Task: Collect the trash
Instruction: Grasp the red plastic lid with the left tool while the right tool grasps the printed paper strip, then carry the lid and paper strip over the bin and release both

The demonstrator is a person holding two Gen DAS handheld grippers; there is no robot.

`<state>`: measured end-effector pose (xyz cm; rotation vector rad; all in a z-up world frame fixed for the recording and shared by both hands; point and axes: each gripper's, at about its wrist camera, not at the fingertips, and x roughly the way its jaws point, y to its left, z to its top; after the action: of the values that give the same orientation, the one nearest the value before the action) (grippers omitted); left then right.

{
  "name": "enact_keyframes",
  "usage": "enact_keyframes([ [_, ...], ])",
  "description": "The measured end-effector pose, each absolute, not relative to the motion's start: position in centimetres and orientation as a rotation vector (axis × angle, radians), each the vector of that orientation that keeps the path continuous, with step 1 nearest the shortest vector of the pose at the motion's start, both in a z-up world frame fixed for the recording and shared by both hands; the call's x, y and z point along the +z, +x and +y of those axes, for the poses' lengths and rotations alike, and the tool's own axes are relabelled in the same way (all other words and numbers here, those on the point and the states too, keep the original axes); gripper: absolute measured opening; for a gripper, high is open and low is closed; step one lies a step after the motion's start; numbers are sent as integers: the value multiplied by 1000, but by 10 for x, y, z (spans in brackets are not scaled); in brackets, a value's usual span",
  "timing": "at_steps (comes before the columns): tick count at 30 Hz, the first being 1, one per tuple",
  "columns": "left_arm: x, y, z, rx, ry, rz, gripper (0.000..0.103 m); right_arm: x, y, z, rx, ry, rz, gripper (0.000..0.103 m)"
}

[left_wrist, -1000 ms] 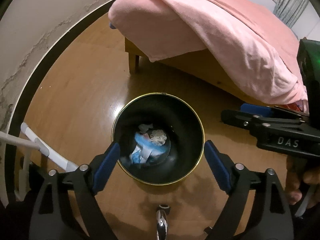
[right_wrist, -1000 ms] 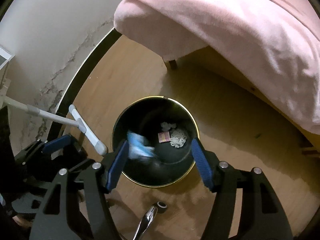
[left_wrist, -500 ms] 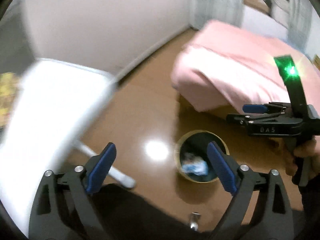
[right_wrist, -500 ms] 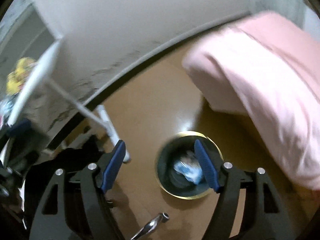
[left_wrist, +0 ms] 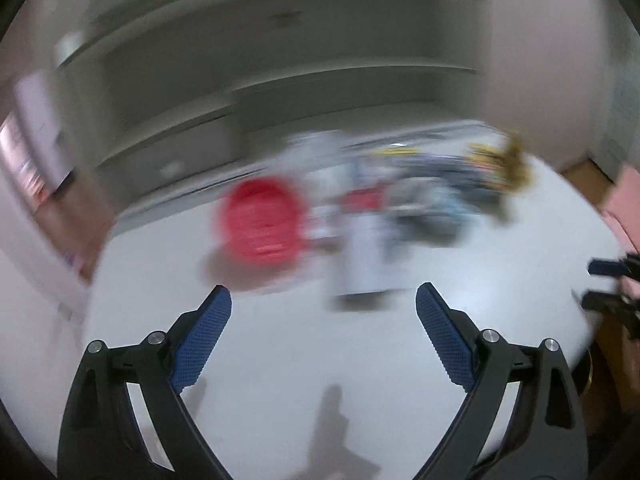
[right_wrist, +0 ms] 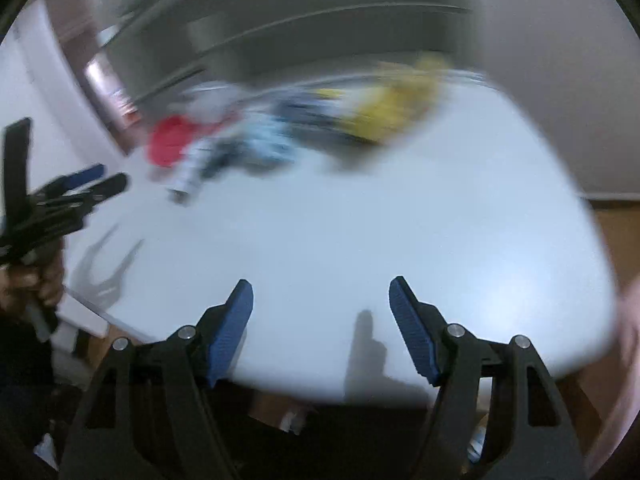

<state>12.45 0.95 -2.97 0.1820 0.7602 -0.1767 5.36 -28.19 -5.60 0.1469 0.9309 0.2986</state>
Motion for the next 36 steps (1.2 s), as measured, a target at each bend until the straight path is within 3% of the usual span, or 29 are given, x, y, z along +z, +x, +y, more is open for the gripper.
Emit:
enact_keyframes([
  [6, -40, 159, 99, -96, 69, 813, 91, -65, 135, -183, 481, 204, 1025, 59],
  [15, -54, 201, 104, -168, 32, 822, 91, -84, 199, -139, 497, 384, 1104, 50],
  [17, -51, 211, 101, -179, 29, 816, 91, -86, 206, -135, 495, 401, 1113, 25],
  [19, -50, 225, 94, -187, 26, 823, 91, -86, 208, -135, 494, 415, 1118, 14],
  [23, -54, 245, 84, -179, 24, 845, 89, -71, 193, -130, 493, 376, 1062, 9],
  [26, -61, 257, 80, -178, -10, 873, 66, -62, 177, -132, 514, 351, 1044, 9],
  [31, -71, 262, 85, -167, -105, 947, 4, -56, 152, -142, 532, 330, 1040, 9],
  [36, -50, 243, 87, -138, -92, 893, 3, -51, 141, -167, 509, 327, 1002, 9],
])
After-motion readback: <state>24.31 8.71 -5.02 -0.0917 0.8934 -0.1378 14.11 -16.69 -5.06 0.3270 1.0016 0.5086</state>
